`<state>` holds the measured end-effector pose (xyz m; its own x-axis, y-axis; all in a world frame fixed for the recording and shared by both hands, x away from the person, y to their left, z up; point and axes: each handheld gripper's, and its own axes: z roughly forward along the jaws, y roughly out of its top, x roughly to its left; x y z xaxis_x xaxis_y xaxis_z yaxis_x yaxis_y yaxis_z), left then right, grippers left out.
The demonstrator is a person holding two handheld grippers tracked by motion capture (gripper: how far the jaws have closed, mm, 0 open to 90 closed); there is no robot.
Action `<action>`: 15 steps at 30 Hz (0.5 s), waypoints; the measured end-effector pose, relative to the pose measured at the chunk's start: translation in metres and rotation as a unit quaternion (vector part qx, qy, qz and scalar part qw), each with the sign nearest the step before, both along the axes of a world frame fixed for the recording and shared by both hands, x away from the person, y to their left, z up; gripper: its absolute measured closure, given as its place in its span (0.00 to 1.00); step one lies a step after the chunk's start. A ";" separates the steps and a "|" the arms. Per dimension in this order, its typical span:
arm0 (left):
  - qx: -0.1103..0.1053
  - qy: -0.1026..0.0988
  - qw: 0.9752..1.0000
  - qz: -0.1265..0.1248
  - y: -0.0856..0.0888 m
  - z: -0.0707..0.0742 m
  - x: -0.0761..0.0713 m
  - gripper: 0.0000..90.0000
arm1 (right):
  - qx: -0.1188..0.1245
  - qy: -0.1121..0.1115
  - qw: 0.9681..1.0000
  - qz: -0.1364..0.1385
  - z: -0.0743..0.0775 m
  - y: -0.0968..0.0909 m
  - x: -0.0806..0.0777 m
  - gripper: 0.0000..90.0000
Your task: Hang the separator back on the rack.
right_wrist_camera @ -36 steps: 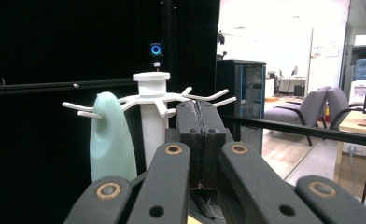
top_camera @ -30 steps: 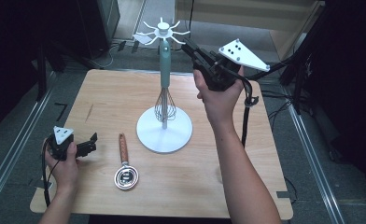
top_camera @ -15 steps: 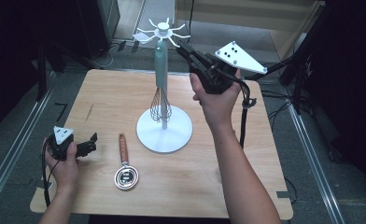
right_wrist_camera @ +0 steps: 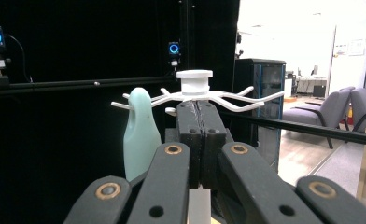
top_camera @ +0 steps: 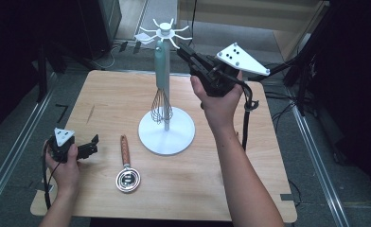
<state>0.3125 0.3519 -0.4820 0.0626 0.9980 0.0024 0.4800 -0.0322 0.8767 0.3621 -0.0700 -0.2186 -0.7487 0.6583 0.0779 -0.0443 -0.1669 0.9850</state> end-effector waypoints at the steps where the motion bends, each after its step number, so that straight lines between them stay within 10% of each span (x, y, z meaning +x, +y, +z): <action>1: 0.000 0.000 1.000 0.000 0.000 0.000 0.000 0.00 | 0.000 0.002 1.000 0.001 0.000 0.000 0.000 1.00; 15: 0.001 0.000 1.000 0.000 0.000 0.000 0.000 0.00 | -0.006 0.004 1.000 0.006 0.002 0.003 -0.003 1.00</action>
<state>0.3125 0.3521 -0.4819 0.0630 0.9980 0.0039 0.4800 -0.0337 0.8766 0.3588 -0.0670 -0.2170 -0.7561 0.6498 0.0772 -0.0336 -0.1564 0.9871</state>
